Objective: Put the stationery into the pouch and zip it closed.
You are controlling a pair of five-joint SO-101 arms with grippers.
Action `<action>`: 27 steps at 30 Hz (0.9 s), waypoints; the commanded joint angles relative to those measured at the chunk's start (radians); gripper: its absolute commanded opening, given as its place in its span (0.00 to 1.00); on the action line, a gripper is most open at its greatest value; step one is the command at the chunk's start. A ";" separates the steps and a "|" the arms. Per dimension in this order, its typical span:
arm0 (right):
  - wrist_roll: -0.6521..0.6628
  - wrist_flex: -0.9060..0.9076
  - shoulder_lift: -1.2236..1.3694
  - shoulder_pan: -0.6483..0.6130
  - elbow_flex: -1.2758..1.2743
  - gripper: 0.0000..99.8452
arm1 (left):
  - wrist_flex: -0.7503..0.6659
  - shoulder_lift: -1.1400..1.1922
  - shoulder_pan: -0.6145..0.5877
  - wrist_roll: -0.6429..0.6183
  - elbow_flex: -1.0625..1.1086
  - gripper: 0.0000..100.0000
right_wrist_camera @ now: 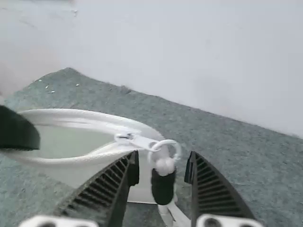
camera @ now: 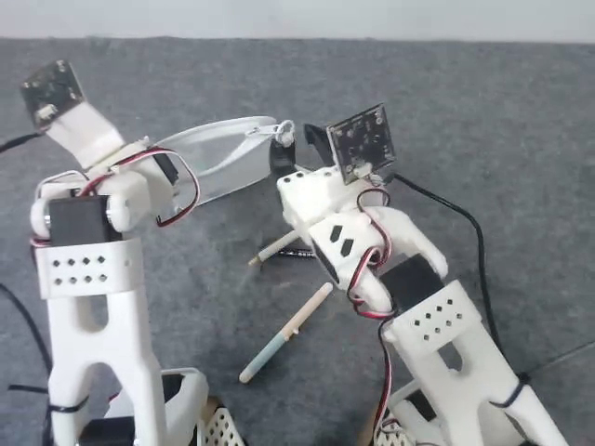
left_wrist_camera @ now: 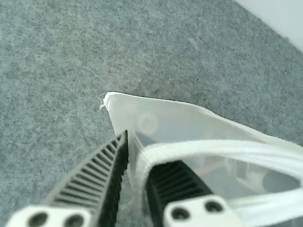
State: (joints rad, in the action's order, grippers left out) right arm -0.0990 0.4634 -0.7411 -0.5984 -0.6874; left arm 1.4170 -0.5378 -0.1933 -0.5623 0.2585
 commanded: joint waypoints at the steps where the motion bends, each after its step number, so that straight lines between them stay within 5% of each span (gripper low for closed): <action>1: -0.014 0.007 -0.036 0.050 0.068 0.16 | -0.041 -0.008 -0.009 -0.017 -0.027 0.01; 6: -0.031 0.051 0.062 0.065 0.124 0.16 | -0.041 -0.008 -0.009 -0.017 -0.027 0.01; 18: -0.333 0.423 0.536 0.162 0.578 0.16 | -0.063 -0.009 -0.014 -0.017 -0.005 0.01; 27: -0.529 0.579 0.791 0.173 0.773 0.16 | -0.060 -0.014 -0.129 -0.018 -0.008 0.01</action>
State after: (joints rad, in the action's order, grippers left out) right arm -0.5792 0.9943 0.0261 -0.4342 -0.0123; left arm 1.3940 -0.5378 -0.2854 -0.5623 0.2601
